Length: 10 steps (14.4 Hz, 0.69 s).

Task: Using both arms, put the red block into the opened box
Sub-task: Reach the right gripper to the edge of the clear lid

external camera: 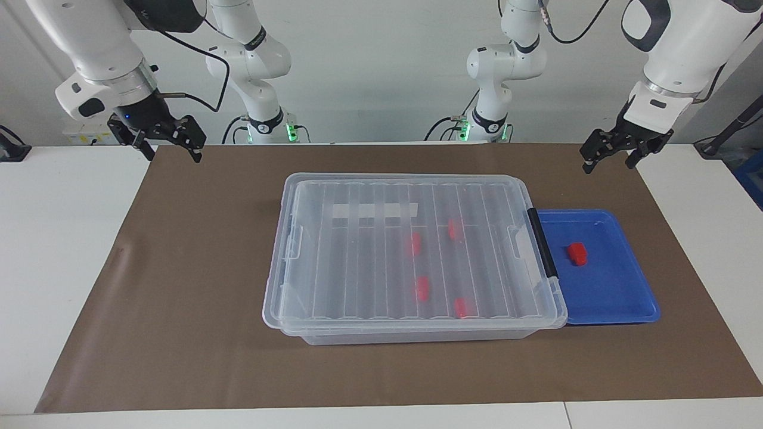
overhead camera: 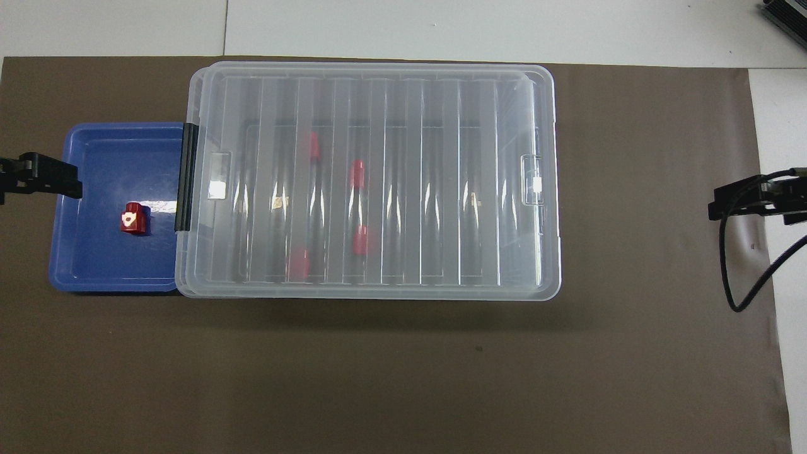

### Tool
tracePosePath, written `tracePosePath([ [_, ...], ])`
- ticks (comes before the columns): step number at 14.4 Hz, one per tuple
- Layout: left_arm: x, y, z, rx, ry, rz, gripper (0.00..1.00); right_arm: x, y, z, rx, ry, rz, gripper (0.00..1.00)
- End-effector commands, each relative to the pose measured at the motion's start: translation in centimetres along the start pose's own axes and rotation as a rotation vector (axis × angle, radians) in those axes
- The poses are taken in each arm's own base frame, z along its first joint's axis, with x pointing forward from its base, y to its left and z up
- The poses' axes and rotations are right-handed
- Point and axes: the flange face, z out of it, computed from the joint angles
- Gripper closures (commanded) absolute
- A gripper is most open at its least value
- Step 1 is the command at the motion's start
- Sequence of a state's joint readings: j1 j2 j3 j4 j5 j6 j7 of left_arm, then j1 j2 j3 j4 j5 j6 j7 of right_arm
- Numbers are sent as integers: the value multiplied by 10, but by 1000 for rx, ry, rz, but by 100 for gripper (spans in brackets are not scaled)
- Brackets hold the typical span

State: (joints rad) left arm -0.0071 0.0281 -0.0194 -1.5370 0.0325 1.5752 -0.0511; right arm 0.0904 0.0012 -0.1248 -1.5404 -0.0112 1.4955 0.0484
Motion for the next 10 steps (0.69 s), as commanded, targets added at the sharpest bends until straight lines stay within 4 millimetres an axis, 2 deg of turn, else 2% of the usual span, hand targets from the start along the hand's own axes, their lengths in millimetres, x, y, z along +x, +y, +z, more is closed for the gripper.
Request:
tracePosePath([
  [1, -8, 1, -1, -8, 15, -12, 0, -4, 1, 1, -9, -6, -5, 0],
  [5, -8, 2, -1, -8, 14, -11, 0, 3, -5, 8, -8, 30, -3, 0],
  [8, -7, 1, -1, -8, 17, -12, 0, 17, -37, 37, 5, 88, -6, 0],
  [10, -8, -1, 0, -8, 15, -15, 0, 36, -70, 59, 17, 123, -21, 0],
])
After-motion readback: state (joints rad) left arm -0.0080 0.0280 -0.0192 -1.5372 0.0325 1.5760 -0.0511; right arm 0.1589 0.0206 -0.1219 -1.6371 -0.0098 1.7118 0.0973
